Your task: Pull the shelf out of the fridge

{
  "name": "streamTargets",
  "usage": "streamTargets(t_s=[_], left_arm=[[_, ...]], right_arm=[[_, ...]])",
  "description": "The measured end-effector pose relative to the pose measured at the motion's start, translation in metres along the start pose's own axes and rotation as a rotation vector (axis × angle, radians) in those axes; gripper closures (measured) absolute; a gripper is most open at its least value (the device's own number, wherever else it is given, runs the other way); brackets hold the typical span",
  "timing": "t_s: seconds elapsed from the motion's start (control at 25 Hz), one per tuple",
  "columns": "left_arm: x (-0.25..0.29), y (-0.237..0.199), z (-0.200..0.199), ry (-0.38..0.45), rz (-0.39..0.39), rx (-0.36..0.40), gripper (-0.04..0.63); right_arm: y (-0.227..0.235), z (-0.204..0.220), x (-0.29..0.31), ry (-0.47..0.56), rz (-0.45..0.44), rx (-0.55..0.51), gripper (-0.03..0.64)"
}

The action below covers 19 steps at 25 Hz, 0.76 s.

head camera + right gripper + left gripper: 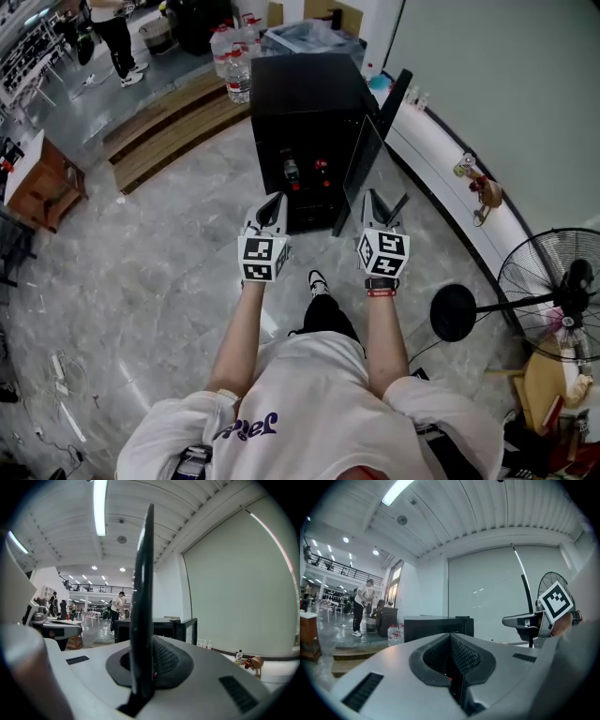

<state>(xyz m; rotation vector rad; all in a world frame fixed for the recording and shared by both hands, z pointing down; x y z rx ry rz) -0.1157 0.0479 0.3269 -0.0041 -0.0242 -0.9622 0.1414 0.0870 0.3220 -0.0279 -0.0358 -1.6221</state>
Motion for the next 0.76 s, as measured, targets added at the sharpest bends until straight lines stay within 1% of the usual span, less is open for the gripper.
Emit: streamTargets(t_s=[0.4,0.76], left_arm=[[0.005,0.010,-0.002,0.001,0.017,-0.011,0.578],[0.011,0.017,0.011,-0.009,0.032,-0.021,0.578]], right_arm=[[0.009,-0.005,-0.007,0.002,0.007,0.016,0.594],[0.017,0.013,-0.008,-0.013,0.016,0.077,0.594]])
Point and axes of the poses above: the fingertips, and each gripper's own axes: x forward along the fingers, y to its right, z out of its underside, the point moved 9 cm from there along -x, backward along the fingers, and after that the axes turned 3 degrees about y, right-handed, at the moved point
